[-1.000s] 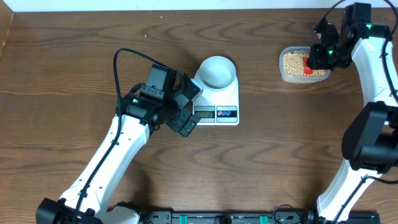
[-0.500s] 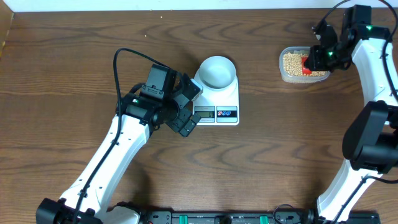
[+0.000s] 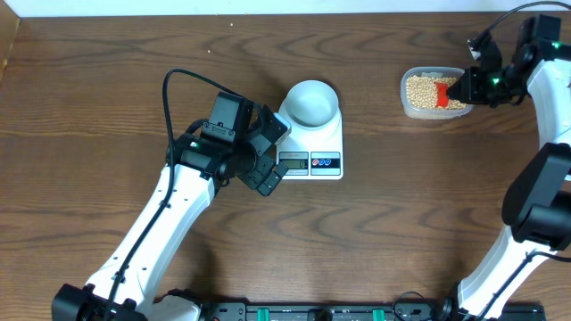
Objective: Scoop item into bowl and weigh 50g on scale
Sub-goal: 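Lower the red scoop into the soybeans with the right gripper, then drag the scoop through the soybeans to fill it, right gripper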
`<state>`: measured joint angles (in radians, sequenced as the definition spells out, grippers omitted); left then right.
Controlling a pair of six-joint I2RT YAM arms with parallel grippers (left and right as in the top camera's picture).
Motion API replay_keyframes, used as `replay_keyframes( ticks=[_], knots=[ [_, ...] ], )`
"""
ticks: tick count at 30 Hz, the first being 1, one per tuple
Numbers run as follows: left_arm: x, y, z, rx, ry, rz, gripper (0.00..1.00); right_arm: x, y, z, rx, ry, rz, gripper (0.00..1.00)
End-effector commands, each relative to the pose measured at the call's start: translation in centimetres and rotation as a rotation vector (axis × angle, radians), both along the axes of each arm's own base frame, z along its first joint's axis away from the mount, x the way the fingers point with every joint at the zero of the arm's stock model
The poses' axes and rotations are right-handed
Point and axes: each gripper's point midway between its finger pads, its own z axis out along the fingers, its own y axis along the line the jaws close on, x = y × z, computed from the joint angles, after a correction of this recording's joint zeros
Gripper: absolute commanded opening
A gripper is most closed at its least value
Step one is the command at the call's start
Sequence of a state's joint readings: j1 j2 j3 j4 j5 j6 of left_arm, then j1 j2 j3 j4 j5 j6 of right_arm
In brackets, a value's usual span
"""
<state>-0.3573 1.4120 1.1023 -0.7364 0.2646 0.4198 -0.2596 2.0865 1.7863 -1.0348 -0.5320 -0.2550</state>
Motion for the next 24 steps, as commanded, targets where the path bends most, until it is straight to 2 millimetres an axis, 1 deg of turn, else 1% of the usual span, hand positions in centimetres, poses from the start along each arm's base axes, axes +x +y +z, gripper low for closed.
replay_keyframes(
  ticks=[1, 5, 8, 10, 24],
  knots=[
    [0.4, -0.4, 1.4, -0.022, -0.031, -0.015, 0.98, -0.4, 1.2, -1.1, 0.081, 0.019, 0.039, 0.01],
    [0.4, -0.4, 1.4, -0.022, -0.031, -0.015, 0.98, -0.4, 1.9, -1.8, 0.129, 0.018, 0.07, 0.01],
    [0.4, -0.4, 1.4, -0.022, -0.031, -0.015, 0.98, -0.3, 1.9, -2.4, 0.138, 0.029, 0.068, 0.01],
    [0.4, -0.4, 1.4, -0.022, -0.031, -0.015, 0.98, -0.3, 1.8, -2.4, 0.138, 0.03, 0.065, 0.01],
    [0.4, -0.4, 1.4, -0.022, -0.031, -0.015, 0.98, -0.8, -0.9, -2.2, 0.165, 0.033, 0.0, 0.01]
  ],
)
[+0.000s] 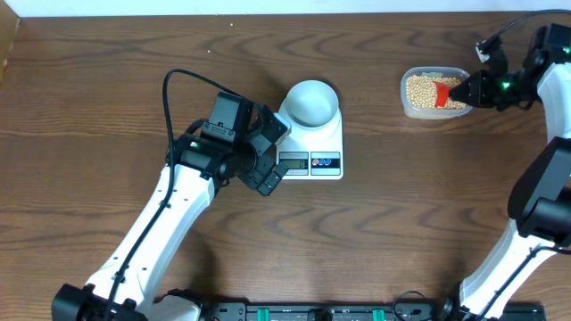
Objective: Scoop item into bowl and weigh 50g on scale
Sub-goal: 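Drag the scoop through the soybeans to fill it, right gripper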
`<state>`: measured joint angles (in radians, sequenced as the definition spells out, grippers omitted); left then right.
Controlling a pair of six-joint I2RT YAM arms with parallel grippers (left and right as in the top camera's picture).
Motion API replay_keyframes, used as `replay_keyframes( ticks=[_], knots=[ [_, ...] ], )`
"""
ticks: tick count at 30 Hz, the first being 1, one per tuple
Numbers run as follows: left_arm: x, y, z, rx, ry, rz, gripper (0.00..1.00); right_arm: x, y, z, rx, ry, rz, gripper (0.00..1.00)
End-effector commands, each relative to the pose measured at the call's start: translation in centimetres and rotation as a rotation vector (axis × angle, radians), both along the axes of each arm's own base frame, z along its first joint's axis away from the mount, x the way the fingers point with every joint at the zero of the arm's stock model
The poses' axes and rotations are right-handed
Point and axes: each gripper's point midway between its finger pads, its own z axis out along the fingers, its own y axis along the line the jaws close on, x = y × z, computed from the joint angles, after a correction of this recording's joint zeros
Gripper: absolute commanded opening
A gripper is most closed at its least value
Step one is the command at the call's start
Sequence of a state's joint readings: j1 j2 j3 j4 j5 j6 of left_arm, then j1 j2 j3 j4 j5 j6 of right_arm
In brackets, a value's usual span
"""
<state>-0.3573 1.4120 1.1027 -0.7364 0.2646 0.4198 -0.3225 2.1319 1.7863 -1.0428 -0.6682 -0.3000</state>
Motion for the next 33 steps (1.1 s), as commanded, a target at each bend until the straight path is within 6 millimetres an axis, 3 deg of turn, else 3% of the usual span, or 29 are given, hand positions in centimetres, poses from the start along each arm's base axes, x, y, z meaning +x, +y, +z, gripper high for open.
replay_keyframes(
  ticks=[1, 10, 33],
  knots=[
    [0.4, -0.4, 1.4, -0.022, -0.031, -0.015, 0.98, -0.7, -0.2, -1.5, 0.039, 0.046, -0.003, 0.01],
    [0.4, -0.4, 1.4, -0.022, -0.031, -0.015, 0.98, -1.6, -1.3, -1.3, 0.078, 0.071, -0.04, 0.01],
    [0.4, -0.4, 1.4, -0.022, -0.031, -0.015, 0.98, -1.4, -2.1, -0.6, 0.15, 0.038, -0.065, 0.01]
  ],
)
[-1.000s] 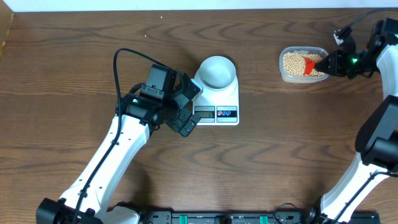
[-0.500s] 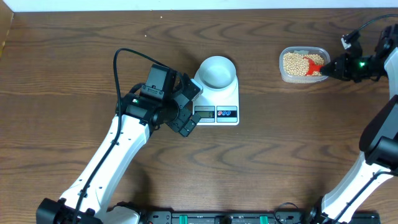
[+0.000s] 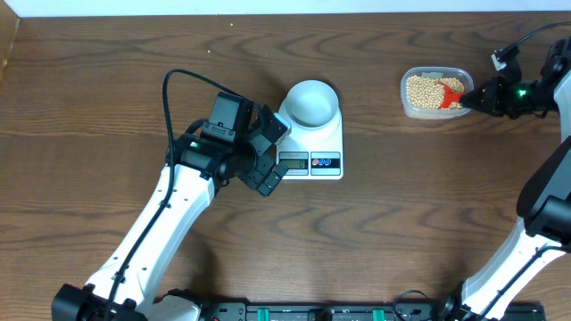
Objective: Scoop item into bowl and weigh 50g on scale
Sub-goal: 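Drag the scoop through the soybeans to fill it, right gripper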
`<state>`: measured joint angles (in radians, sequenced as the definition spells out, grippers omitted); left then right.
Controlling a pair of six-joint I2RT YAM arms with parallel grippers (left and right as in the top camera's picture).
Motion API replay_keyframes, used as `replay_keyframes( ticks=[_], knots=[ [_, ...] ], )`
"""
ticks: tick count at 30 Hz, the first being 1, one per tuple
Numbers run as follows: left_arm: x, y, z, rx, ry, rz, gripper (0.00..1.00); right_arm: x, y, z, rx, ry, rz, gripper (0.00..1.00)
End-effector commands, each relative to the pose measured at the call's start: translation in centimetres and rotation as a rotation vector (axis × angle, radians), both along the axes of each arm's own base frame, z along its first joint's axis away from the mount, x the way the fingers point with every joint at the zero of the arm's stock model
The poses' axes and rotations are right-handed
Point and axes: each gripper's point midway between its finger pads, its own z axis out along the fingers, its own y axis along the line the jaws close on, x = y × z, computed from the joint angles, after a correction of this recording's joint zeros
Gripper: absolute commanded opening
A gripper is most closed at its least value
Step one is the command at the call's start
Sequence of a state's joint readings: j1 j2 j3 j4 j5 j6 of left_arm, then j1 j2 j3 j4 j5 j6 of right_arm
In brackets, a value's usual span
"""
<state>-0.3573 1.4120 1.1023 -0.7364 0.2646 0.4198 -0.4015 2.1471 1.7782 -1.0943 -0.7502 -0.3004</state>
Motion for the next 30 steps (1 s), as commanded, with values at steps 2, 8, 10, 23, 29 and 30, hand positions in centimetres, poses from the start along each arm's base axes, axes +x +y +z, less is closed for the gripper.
replay_keyframes(
  ticks=[2, 8, 10, 23, 29, 30],
  knots=[
    [0.4, -0.4, 1.4, -0.022, -0.031, -0.015, 0.98, -0.1, -0.3, -0.9, 0.051, 0.004, -0.005, 0.01],
    [0.4, -0.4, 1.4, -0.022, -0.031, -0.015, 0.98, 0.1, 0.1, -2.5, 0.128, 0.027, -0.01, 0.01],
    [0.4, -0.4, 1.4, -0.022, -0.031, -0.015, 0.98, 0.1, 0.2, -3.0, 0.142, 0.036, -0.01, 0.01],
    [0.4, -0.4, 1.4, -0.022, -0.031, -0.015, 0.98, 0.2, 0.3, -2.8, 0.213, 0.023, -0.022, 0.01],
    [0.4, -0.4, 1.4, -0.022, -0.031, -0.015, 0.98, 0.2, -0.2, -2.0, 0.264, 0.008, -0.045, 0.01],
    [0.4, -0.4, 1.4, -0.022, -0.031, -0.015, 0.98, 0.2, -0.3, -2.0, 0.266, 0.01, -0.05, 0.01]
  ],
)
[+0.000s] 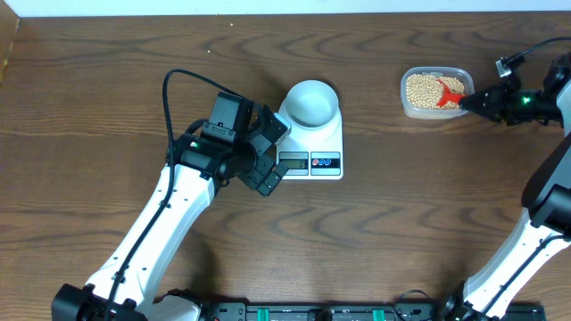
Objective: Scoop item into bowl and weigh 50g on scale
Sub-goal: 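Drag the scoop through the soybeans to fill it, right gripper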
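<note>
A white bowl (310, 101) stands on the white scale (322, 143) in the middle of the table. At the far right is a clear tub of beige beans (428, 91). A red scoop (451, 91) lies tilted in the tub's right side. My right gripper (467, 100) is shut on the scoop's handle and reaches in from the right, over the tub's rim. My left gripper (273, 157) is open at the scale's left edge, one finger near the bowl and the other by the display.
The scale's display and buttons (310, 161) face the front. A black cable (178, 80) loops over the left arm. The wooden table (401, 223) spreads between the scale and the tub.
My right gripper has moved slightly to the right, and the scoop has moved a little toward the tub's right rim with it. The left arm, bowl and scale are unchanged.
My right gripper first held the red scoop in the beans from close over the tub's right edge. At each later moment the wrist stood farther right and more level, with the scoop still in the tub. The left gripper stayed open by the scale throughout.
</note>
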`<state>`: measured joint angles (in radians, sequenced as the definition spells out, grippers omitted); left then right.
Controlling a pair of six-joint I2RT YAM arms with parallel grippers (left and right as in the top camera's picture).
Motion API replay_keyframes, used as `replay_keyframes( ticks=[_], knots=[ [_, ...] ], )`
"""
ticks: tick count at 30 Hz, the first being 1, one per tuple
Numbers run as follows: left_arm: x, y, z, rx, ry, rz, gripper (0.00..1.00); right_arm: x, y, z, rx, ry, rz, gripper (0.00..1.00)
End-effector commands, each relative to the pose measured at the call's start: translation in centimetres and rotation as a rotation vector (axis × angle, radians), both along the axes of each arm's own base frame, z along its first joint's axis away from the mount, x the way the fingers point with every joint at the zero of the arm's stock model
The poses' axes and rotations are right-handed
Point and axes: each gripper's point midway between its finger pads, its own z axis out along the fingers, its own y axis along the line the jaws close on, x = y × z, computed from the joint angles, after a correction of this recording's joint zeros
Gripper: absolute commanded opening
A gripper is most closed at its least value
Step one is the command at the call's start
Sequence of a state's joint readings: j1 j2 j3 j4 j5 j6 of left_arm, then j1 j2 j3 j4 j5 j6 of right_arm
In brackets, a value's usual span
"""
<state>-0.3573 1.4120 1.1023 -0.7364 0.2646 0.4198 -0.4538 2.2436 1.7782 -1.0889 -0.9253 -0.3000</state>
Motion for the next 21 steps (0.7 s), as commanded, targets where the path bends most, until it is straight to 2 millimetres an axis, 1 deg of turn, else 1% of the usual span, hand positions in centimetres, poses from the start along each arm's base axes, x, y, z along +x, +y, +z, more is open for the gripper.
replay_keyframes(
  ticks=[1, 10, 17, 21],
  knots=[
    [0.41, -0.43, 1.36, -0.022, -0.031, -0.015, 0.98, -0.12, -0.01, -0.3, 0.069, -0.001, -0.012, 0.01],
    [0.41, -0.43, 1.36, -0.022, -0.031, -0.015, 0.98, -0.2, -0.84, -0.07, 0.086, -0.009, -0.034, 0.01],
    [0.41, -0.43, 1.36, -0.022, -0.031, -0.015, 0.98, -0.11, -0.86, 0.08, 0.113, -0.019, -0.039, 0.01],
    [0.41, -0.43, 1.37, -0.022, -0.031, -0.015, 0.98, 0.0, -0.74, 0.49, 0.133, -0.04, -0.035, 0.01]
  ],
)
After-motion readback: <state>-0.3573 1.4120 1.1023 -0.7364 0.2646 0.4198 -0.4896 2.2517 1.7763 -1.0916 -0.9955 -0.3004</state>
